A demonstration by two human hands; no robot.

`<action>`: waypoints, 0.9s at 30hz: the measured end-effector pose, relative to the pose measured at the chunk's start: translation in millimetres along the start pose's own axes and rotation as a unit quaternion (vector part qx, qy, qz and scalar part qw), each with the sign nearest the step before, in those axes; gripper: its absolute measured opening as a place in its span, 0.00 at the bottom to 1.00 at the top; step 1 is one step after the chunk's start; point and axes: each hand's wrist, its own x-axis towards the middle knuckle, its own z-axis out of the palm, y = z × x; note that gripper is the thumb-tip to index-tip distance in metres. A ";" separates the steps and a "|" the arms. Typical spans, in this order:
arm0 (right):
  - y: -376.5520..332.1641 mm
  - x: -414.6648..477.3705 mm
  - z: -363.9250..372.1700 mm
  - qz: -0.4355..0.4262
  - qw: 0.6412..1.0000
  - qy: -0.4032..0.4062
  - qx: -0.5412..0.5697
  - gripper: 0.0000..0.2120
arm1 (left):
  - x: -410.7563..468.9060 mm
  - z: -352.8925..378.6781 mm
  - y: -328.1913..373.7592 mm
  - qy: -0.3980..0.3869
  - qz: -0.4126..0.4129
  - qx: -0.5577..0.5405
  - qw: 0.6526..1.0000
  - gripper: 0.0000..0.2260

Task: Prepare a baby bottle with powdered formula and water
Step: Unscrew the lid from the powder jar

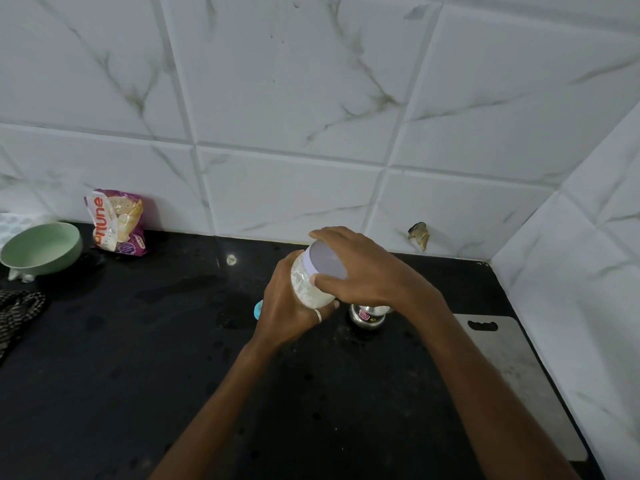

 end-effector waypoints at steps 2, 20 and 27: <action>-5.2 -1.3 0.7 0.041 0.998 0.039 -0.037 0.36 | 2.1 4.5 -17.4 0.051 0.127 -0.029 0.990 0.30; 15.9 -14.3 5.7 0.024 0.988 0.146 0.048 0.37 | 11.8 10.2 -45.3 0.076 0.346 -0.085 0.931 0.26; 45.7 -37.5 45.2 0.089 0.965 0.239 0.055 0.37 | 11.7 19.7 -56.1 0.084 0.379 -0.115 0.914 0.29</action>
